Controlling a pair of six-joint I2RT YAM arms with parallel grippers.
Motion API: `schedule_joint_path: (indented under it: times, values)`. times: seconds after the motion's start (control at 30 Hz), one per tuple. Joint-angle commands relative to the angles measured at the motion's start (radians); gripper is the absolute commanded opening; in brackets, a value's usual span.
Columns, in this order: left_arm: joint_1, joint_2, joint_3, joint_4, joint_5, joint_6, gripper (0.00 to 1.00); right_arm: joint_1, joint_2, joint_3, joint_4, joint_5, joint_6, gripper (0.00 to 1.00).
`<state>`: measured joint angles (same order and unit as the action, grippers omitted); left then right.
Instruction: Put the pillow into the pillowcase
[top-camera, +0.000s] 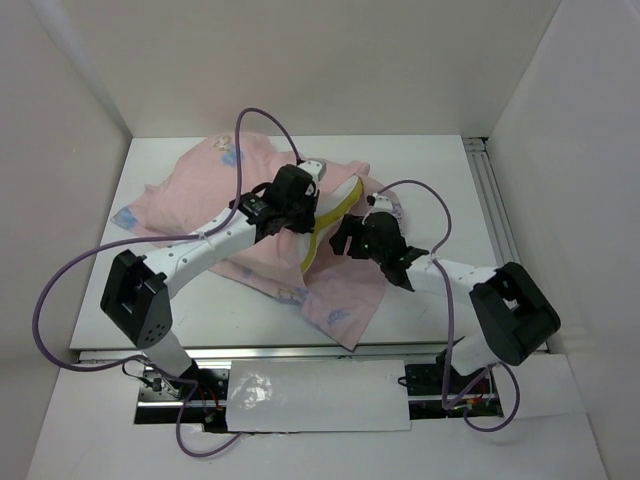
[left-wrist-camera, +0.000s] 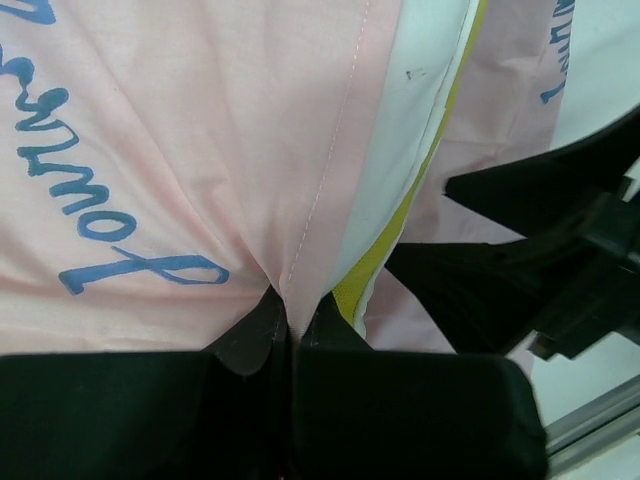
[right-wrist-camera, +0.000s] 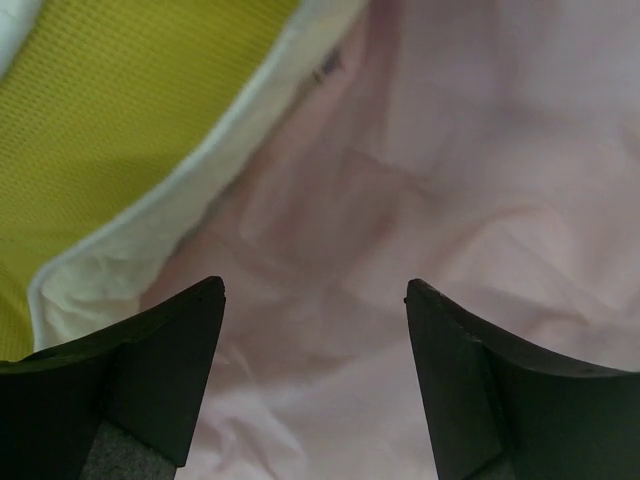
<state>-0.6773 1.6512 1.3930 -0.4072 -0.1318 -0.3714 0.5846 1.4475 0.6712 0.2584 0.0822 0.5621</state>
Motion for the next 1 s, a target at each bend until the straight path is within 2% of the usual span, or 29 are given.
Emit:
schedule_joint_path:
  times: [0.0,0.07,0.2,0.37,0.67,0.7,0.73,0.77,0.87,0.9,0.93,0.97]
  values:
    - [0.005,-0.076,0.023,0.071,0.043,-0.029,0.0,0.021,0.043,0.031,0.246,0.005,0.025,0.76]
    - [0.005,-0.076,0.023,0.071,0.043,-0.029,0.0,0.021,0.077,0.04,0.289,0.005,0.038,0.72]
    - [0.005,-0.076,0.032,0.071,0.043,-0.029,0.0,0.031,0.163,0.068,0.318,-0.021,0.068,0.72]
    - [0.005,-0.076,0.032,0.071,0.054,-0.047,0.0,0.031,0.234,0.057,0.447,0.014,0.149,0.72]
    - [0.005,-0.094,-0.008,0.103,0.075,-0.069,0.0,0.064,0.398,0.105,0.565,0.036,0.202,0.63]
    - [0.005,-0.103,-0.008,0.103,0.084,-0.069,0.0,0.064,0.41,0.105,0.576,0.054,0.214,0.57]
    - [0.005,-0.103,-0.008,0.103,0.084,-0.069,0.0,0.064,0.41,0.105,0.576,0.065,0.226,0.57]
    - [0.005,-0.103,-0.018,0.103,0.084,-0.069,0.0,0.064,0.41,0.105,0.606,0.074,0.226,0.44]
    - [0.015,-0.114,-0.043,0.117,0.084,-0.06,0.0,0.064,0.43,0.054,0.707,0.09,0.236,0.25]
    - [0.015,-0.114,-0.052,0.117,0.084,-0.06,0.0,0.064,0.43,0.054,0.708,0.09,0.236,0.06]
    - [0.025,-0.123,-0.063,0.117,0.084,-0.06,0.0,0.064,0.419,0.042,0.708,0.09,0.236,0.0]
    - [0.039,-0.123,-0.063,0.126,0.084,-0.06,0.0,0.064,0.409,0.028,0.708,0.09,0.236,0.0]
